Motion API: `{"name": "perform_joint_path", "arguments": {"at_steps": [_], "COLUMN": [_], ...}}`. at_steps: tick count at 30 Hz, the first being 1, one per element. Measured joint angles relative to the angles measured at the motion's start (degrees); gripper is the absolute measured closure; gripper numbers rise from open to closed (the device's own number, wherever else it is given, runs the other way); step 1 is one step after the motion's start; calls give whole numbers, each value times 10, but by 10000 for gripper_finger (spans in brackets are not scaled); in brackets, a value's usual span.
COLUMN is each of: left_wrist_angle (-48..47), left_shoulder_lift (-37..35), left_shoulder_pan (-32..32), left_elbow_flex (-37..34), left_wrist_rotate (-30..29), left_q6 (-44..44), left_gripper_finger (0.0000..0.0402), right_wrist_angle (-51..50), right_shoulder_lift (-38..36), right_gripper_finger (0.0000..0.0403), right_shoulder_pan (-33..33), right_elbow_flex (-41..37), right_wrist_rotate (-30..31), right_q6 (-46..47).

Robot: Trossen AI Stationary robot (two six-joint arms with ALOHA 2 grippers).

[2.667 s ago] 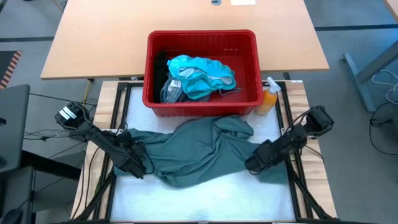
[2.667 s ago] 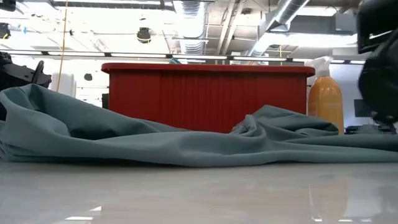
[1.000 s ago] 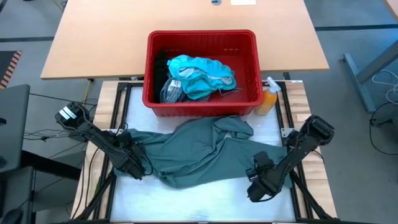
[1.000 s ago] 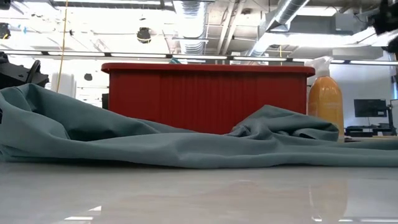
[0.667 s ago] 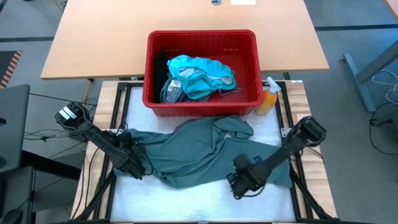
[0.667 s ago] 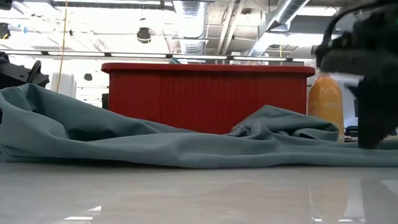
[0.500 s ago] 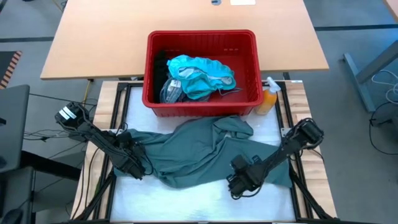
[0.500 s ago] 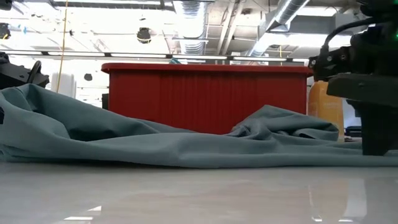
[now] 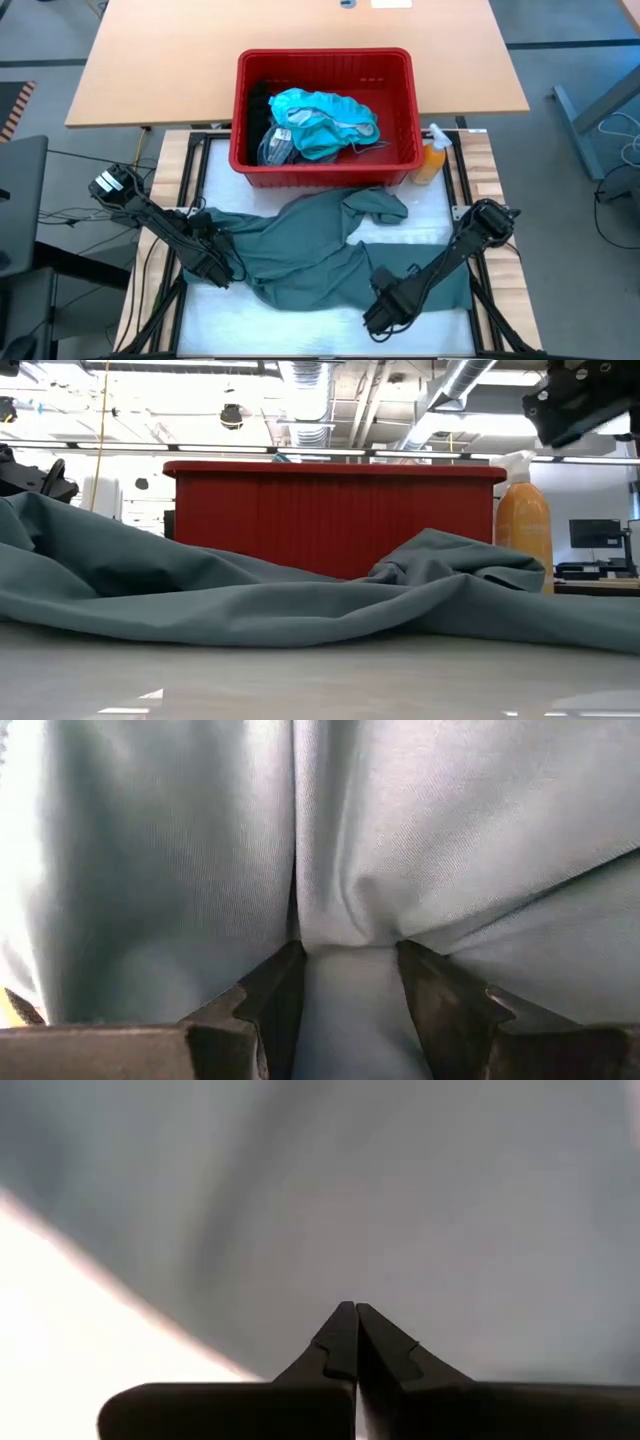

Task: Fold Laundry from Bin
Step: Fold the light blue pants

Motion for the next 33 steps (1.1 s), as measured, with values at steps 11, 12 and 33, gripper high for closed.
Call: {"name": "perform_joint_path", "arguments": {"at_steps": [11, 12, 33], "left_wrist_angle": [9, 9, -86], "left_shoulder_lift": [0, 0, -10], "left_shoulder_pan": [0, 0, -15], "left_elbow_flex": [0, 0, 93], "left_wrist_rotate": [-20, -21, -20], "left_q6": [107, 113, 125], "left_gripper_finger": [239, 239, 185], "right_wrist_angle": [-87, -94, 94], "right_shoulder_lift": [-3, -13, -325], "right_gripper_finger": [382, 382, 231], "right_shoulder_pan": [-107, -119, -243], "right_elbow_flex": [-27, -36, -318], "right_wrist_rotate": [196, 218, 260], "right_q6": [-63, -61, -160]}}
